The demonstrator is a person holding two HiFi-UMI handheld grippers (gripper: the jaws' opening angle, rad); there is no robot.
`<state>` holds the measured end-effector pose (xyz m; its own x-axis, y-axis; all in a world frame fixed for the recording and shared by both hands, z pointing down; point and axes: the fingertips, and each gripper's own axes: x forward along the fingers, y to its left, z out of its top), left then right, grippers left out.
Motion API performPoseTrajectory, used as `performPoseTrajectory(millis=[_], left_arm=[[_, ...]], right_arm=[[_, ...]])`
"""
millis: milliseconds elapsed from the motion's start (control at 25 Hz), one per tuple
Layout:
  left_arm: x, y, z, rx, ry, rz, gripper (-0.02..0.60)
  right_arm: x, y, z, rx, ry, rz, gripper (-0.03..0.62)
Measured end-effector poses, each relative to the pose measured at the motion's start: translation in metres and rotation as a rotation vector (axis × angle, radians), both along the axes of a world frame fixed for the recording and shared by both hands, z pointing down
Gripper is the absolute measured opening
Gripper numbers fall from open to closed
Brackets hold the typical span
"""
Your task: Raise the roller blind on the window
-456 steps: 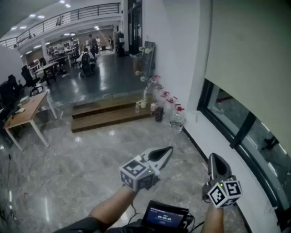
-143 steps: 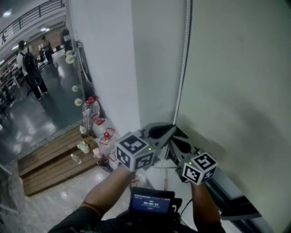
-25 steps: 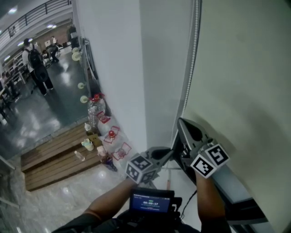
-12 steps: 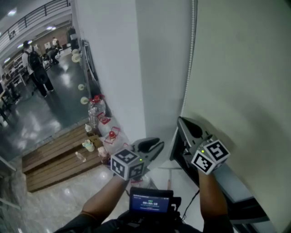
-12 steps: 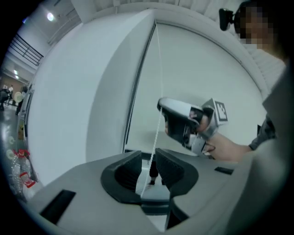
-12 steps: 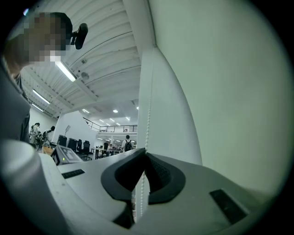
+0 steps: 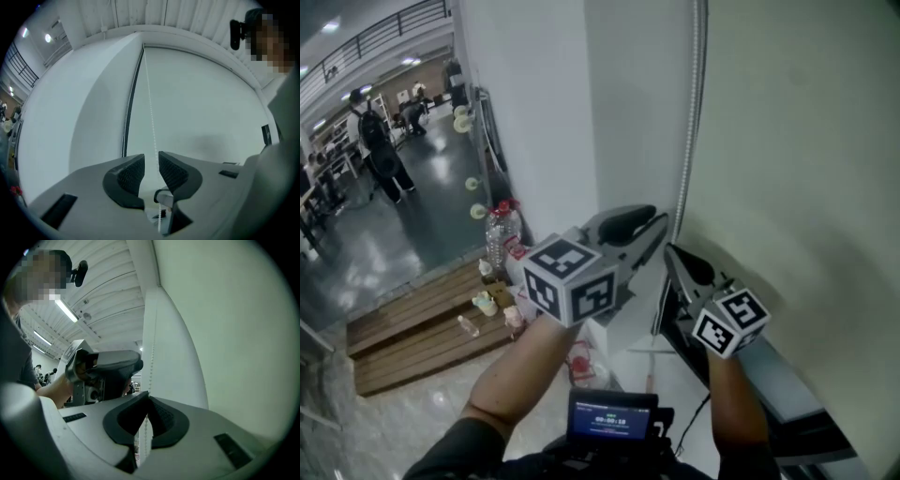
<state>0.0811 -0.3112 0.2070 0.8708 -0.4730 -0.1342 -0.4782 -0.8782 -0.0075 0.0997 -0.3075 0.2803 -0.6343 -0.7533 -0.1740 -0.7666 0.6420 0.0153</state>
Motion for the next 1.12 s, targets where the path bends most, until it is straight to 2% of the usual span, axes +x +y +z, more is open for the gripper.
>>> performPoseTrajectory(millis=[240, 400, 480, 720, 880, 1120], left_arm=[[0.026, -0.009, -0.025, 0.033, -0.03, 0.016, 0.097], [0.035, -0.019, -0.027, 0.062, -0.064, -0.001, 0.008], [0.036, -0.018, -0.025, 0.064, -0.052, 0.001, 0.002], [0.037, -0.021, -0.024, 0.125, -0.079, -0.077, -0.002], [0.037, -0.024, -0.014, 0.107, -0.084, -0.085, -0.002], [0.039, -0.033, 0.035, 0.032, -0.128, -0.091, -0.002]], right_arm=[[-0.001, -0.001, 0.001, -0.004, 0.013, 0.0, 0.005], [-0.001, -0.004, 0.001, -0.011, 0.014, 0.018, 0.005], [0.0, -0.005, 0.003, -0.017, 0.014, 0.032, 0.005], [0.001, -0.009, 0.003, -0.01, 0.043, 0.05, 0.005], [-0.002, -0.012, 0.013, -0.039, 0.054, 0.057, 0.005], [0.003, -0.02, 0.061, -0.138, 0.054, 0.069, 0.005]])
